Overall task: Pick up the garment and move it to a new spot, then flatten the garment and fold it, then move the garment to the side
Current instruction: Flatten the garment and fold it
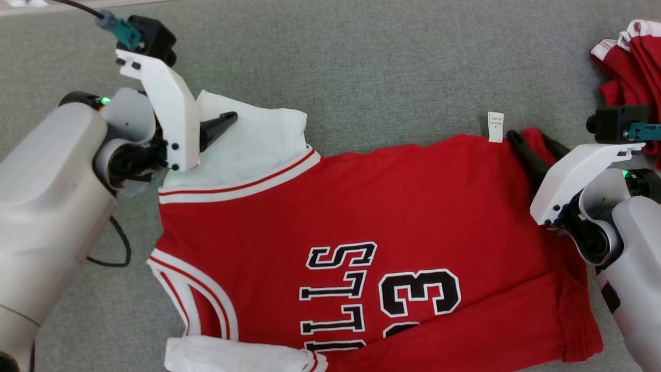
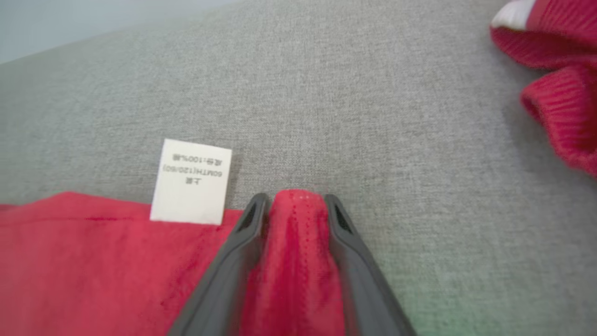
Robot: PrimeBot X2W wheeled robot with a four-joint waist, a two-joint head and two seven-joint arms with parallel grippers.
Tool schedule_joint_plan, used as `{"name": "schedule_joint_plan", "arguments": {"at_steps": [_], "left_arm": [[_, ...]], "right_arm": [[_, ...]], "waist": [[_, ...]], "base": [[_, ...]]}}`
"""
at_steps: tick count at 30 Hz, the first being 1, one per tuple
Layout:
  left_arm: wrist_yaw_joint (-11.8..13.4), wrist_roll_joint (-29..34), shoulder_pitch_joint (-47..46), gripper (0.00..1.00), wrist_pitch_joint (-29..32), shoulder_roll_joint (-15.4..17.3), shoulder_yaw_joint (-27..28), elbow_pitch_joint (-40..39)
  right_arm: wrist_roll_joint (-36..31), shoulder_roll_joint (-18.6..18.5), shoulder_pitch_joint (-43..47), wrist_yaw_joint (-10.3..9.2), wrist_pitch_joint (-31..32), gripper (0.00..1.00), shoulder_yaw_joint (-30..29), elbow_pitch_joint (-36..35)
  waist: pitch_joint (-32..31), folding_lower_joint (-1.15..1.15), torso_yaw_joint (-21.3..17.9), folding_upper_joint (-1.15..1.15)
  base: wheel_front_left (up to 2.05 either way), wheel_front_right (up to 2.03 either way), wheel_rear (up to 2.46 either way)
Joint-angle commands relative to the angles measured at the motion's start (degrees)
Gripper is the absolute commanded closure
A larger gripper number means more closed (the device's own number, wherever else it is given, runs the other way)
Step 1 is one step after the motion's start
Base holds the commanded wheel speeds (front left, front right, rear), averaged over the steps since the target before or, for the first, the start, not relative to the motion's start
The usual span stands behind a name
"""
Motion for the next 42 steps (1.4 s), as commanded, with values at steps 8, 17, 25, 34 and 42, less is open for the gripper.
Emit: {"name": "schedule_joint_plan", "arguments": {"at_steps": [8, 17, 25, 34, 42], "left_arm": [[-0.19, -1.34, -1.62, 1.00, -2.80, 2.13, -3.55, -0.08], [-0.20, -2.51, -2.30, 1.00, -7.87, 2.91, -6.29, 2.33], [-0.19, -5.24, -0.94, 1.00, -9.18, 2.88, -8.99, 2.46], [-0.19, -9.93, 1.69, 1.00, -6.16, 4.46, -13.04, -1.19], [-0.20, -16.48, 5.51, 1.00, 0.25, 7.10, -15.88, -7.54]], "right_arm": [[3.37, -0.82, 0.53, 0.27, -4.53, 1.00, 5.21, 2.68], [3.07, -0.85, -2.00, 0.14, -14.18, 1.00, 3.63, 8.88], [3.81, -0.07, -1.42, 0.14, -19.64, 1.00, 4.47, 11.60], [6.63, -1.70, 3.39, 0.14, -21.35, 1.00, 7.05, 12.02], [9.10, -3.52, 7.58, 0.14, -20.39, 1.00, 9.70, 12.27]], "waist": [[-0.95, 0.00, 0.14, 0.00], [-3.76, 0.00, 0.90, 0.00], [-8.71, 0.00, 1.86, 0.00], [-16.15, 0.00, 3.26, 0.00], [-21.33, 0.00, 4.35, 0.00]], "base": [[0.00, 0.00, 0.00], [0.00, 0.00, 0.00], [0.00, 0.00, 0.00], [0.00, 0.00, 0.00], [0.00, 0.00, 0.00]]}}
